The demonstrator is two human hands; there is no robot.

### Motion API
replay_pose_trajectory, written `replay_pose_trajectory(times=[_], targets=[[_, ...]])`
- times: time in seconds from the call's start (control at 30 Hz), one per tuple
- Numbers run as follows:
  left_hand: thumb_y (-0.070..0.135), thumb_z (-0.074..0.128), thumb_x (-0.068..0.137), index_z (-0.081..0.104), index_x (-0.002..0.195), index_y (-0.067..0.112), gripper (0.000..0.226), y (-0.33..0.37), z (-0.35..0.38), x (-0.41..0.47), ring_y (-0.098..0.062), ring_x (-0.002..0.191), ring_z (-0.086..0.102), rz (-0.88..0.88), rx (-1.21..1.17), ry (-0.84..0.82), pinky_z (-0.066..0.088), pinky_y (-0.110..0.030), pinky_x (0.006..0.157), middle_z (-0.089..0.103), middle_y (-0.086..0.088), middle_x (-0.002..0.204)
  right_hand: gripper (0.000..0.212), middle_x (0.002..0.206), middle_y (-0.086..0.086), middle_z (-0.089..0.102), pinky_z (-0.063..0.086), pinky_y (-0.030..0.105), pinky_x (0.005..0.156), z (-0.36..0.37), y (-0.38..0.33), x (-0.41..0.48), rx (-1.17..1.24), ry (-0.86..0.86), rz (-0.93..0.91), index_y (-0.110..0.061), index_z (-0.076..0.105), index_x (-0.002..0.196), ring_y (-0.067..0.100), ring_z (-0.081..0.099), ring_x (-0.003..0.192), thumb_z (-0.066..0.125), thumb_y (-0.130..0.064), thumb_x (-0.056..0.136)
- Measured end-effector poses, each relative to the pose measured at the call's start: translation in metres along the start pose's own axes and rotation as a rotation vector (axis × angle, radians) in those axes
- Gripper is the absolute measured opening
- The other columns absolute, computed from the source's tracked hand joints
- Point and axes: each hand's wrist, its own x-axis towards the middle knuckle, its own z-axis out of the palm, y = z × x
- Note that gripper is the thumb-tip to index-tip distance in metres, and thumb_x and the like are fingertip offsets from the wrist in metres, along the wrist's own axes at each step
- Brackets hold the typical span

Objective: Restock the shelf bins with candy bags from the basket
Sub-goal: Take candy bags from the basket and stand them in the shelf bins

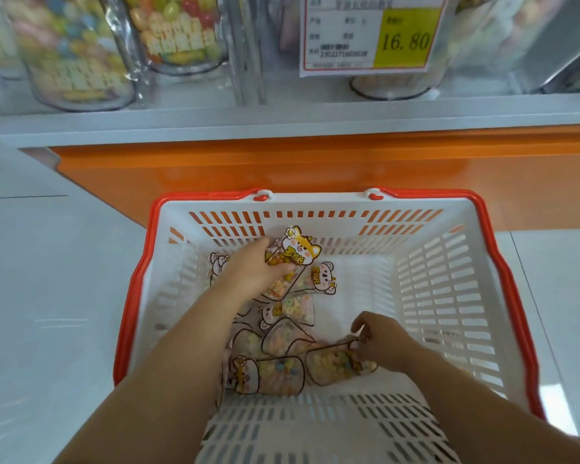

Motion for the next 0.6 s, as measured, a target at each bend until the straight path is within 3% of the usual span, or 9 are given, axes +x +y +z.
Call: replay_pose_trajectory(times=[0.1, 0.2, 0.27, 0.3, 0.37, 0.43, 0.5, 0.6], targets=[[0.052, 0.072, 0.085, 0.053, 0.138, 0.021, 0.064, 0.012, -0.011, -0.014, -0.020, 0.122, 0.057, 0.011, -0.015, 0.016, 0.047, -0.039, 0.101, 0.061, 0.002, 0.135, 0.009, 0.094, 0.004, 0.066, 0.049, 0.023, 0.060, -0.038, -0.011, -0.009, -0.049, 0.094, -0.054, -0.014, 0.070, 0.091, 0.019, 0.062, 0.085, 0.069, -0.016, 0.083], [0.049, 0.066, 0.092, 0.036, 0.152, 0.015, 0.075, 0.025, -0.026, -0.036, -0.024, 0.139, 0.043, 0.023, -0.037, 0.013, 0.036, -0.035, 0.108, 0.042, -0.003, 0.155, 0.018, 0.075, 0.013, 0.059, 0.045, 0.038, 0.063, -0.075, -0.029, -0.036, 0.079, 0.120, -0.119, 0.000, 0.062, 0.074, 0.025, 0.057, 0.069, 0.074, -0.012, 0.080], [0.048, 0.063, 0.094, 0.031, 0.155, 0.015, 0.076, 0.030, -0.033, -0.050, -0.022, 0.141, 0.039, 0.030, -0.080, -0.003, 0.034, -0.029, 0.103, 0.038, -0.002, 0.158, 0.018, 0.075, 0.013, 0.060, 0.044, 0.039, 0.065, -0.098, -0.041, -0.055, 0.139, 0.132, -0.178, -0.004, 0.062, 0.073, 0.028, 0.058, 0.070, 0.076, -0.013, 0.080], [0.049, 0.061, 0.095, 0.029, 0.156, 0.016, 0.076, 0.032, -0.037, -0.058, -0.022, 0.142, 0.039, 0.028, -0.090, -0.003, 0.034, -0.029, 0.102, 0.037, -0.001, 0.158, 0.009, 0.084, 0.011, 0.068, 0.051, 0.043, 0.072, -0.108, -0.048, -0.066, 0.168, 0.134, -0.213, -0.011, 0.069, 0.079, 0.030, 0.065, 0.078, 0.077, -0.015, 0.080], [0.051, 0.059, 0.096, 0.026, 0.157, 0.019, 0.076, 0.040, -0.046, -0.076, -0.021, 0.143, 0.037, 0.030, -0.128, -0.020, 0.034, -0.032, 0.107, 0.036, 0.001, 0.158, 0.022, 0.107, 0.014, 0.072, 0.054, 0.052, 0.090, -0.126, -0.064, -0.088, 0.236, 0.133, -0.270, -0.026, 0.074, 0.099, 0.036, 0.067, 0.097, 0.077, -0.021, 0.077], [0.046, 0.059, 0.098, 0.034, 0.153, 0.019, 0.066, 0.049, -0.056, -0.093, -0.016, 0.133, 0.044, 0.021, -0.186, -0.038, 0.036, -0.031, 0.105, 0.043, 0.006, 0.150, 0.031, 0.114, 0.024, 0.068, 0.052, 0.054, 0.084, -0.143, -0.079, -0.112, 0.344, 0.131, -0.301, -0.026, 0.071, 0.107, 0.040, 0.066, 0.093, 0.076, -0.018, 0.078], [0.038, 0.056, 0.101, 0.044, 0.142, 0.025, 0.045, 0.058, -0.066, -0.112, -0.012, 0.114, 0.047, 0.020, -0.237, -0.030, 0.038, -0.028, 0.094, 0.049, 0.009, 0.133, 0.028, 0.117, 0.032, 0.064, 0.043, 0.044, 0.075, -0.158, -0.094, -0.134, 0.479, 0.109, -0.336, -0.020, 0.069, 0.109, 0.033, 0.058, 0.086, 0.073, -0.007, 0.084], [0.045, 0.056, 0.098, 0.047, 0.135, 0.027, 0.043, 0.075, -0.084, -0.140, -0.016, 0.112, 0.055, 0.024, -0.242, -0.009, 0.043, -0.029, 0.093, 0.046, 0.013, 0.123, 0.036, 0.116, 0.039, 0.059, 0.040, 0.044, 0.079, -0.176, -0.116, -0.169, 0.547, 0.051, -0.428, -0.017, 0.067, 0.109, 0.034, 0.055, 0.090, 0.079, -0.011, 0.075]])
